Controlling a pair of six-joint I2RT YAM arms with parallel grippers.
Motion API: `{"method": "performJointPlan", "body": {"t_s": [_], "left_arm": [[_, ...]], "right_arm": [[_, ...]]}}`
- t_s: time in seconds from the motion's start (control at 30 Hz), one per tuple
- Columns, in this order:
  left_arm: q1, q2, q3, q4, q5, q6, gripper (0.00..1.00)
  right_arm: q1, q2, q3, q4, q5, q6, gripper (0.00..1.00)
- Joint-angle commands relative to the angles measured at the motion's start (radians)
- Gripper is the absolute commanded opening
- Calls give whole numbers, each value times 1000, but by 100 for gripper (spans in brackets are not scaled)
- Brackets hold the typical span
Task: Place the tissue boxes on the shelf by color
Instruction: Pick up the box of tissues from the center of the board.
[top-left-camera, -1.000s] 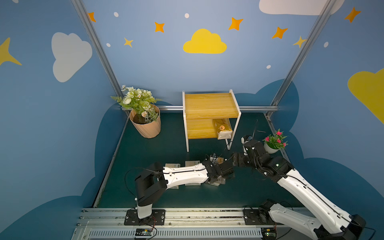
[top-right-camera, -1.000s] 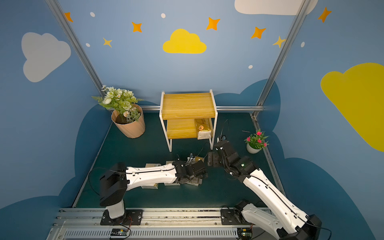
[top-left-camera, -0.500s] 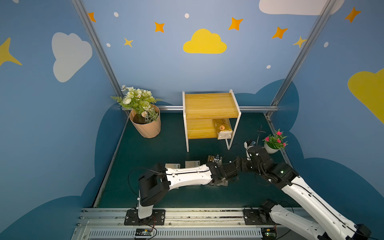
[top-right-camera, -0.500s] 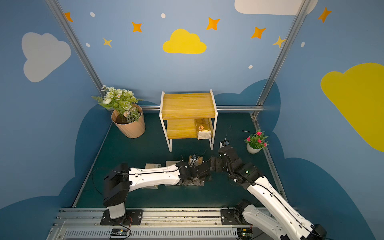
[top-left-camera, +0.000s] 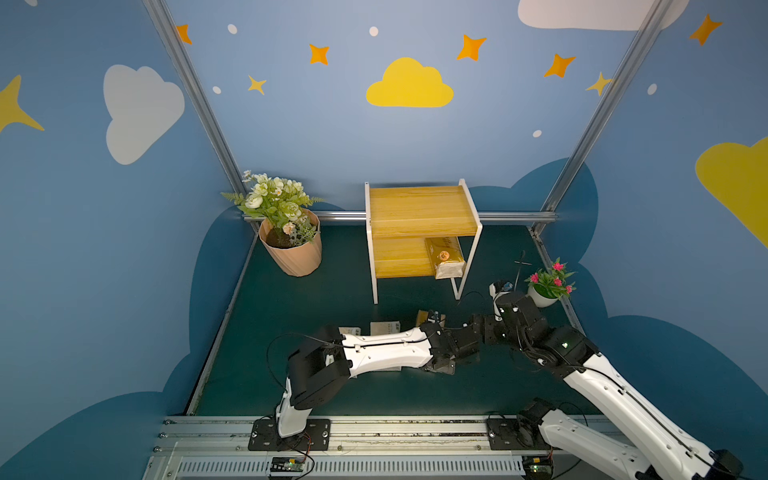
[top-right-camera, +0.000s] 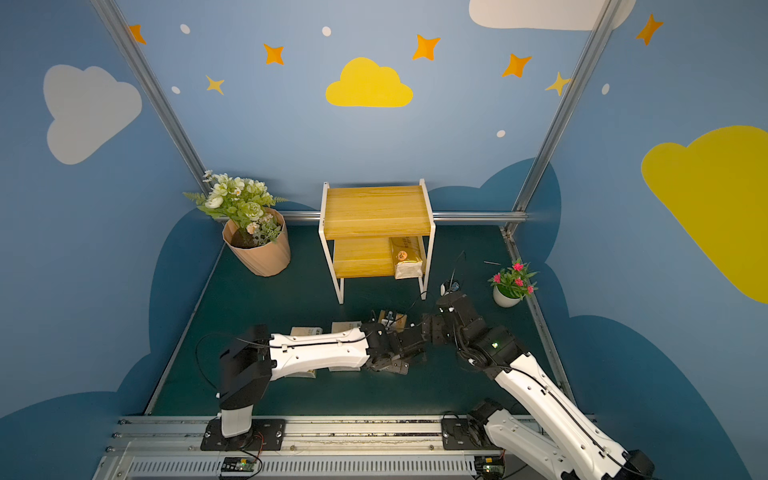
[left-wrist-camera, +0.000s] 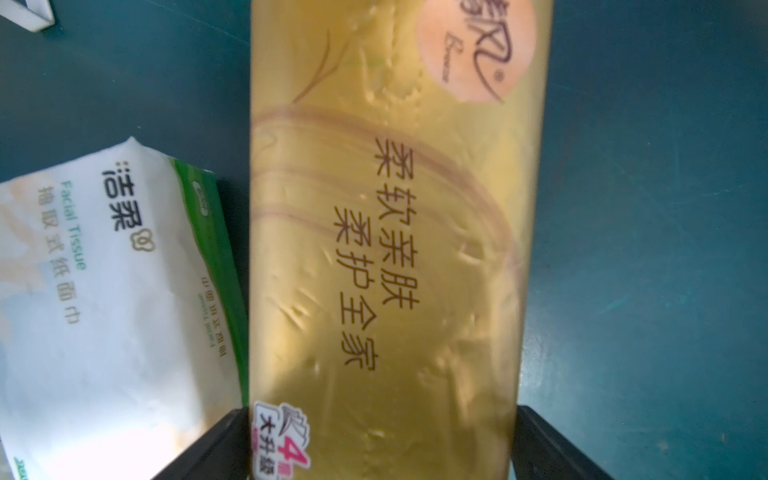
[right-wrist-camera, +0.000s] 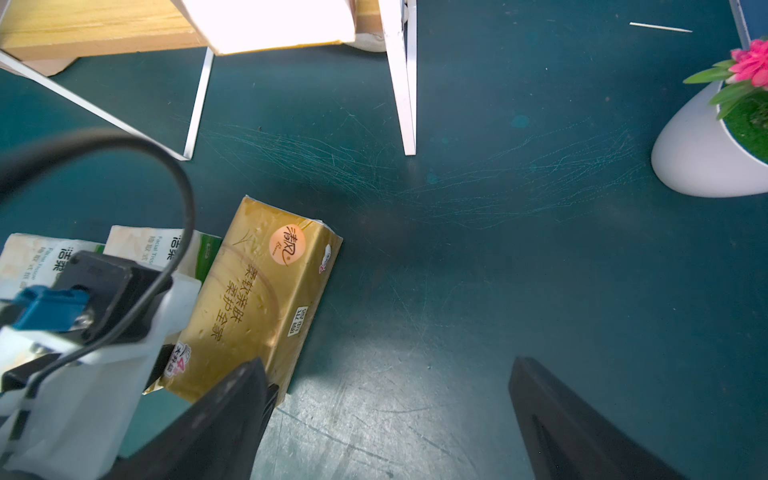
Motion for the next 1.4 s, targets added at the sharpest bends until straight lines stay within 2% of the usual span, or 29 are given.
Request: {"method": "performJointPlan", "body": {"t_s": [0.0,0.3,0.8,0.83,0.97,1.03,1.3,1.37], "left_arm": [[9,11,-3,-24,7,-12,100],[37,18,-54,34,76,-5,100],[66,53,-54,43,112,23,99],[65,51,-53,38,108,21,98],[57,41,-50,17,91,17,73],[52,37,-50,11,84,14,67],[41,18,-41,-41,51,-5,69],[28,3,-30,-67,28,-4,61]], "right_arm": [[-3,-17,-2,-22,14,5,98],[-3,-11,2,-31,30,15,97],[-2,-21,4,-38,54,41,85],[-3,-22,2,-38,55,43,84],[-3,-19,1,-40,60,50,81],[-3,-17,3,-39,62,52,80],[-3,-15,5,-38,55,52,81],[-3,-17,5,-39,58,49,80]]}}
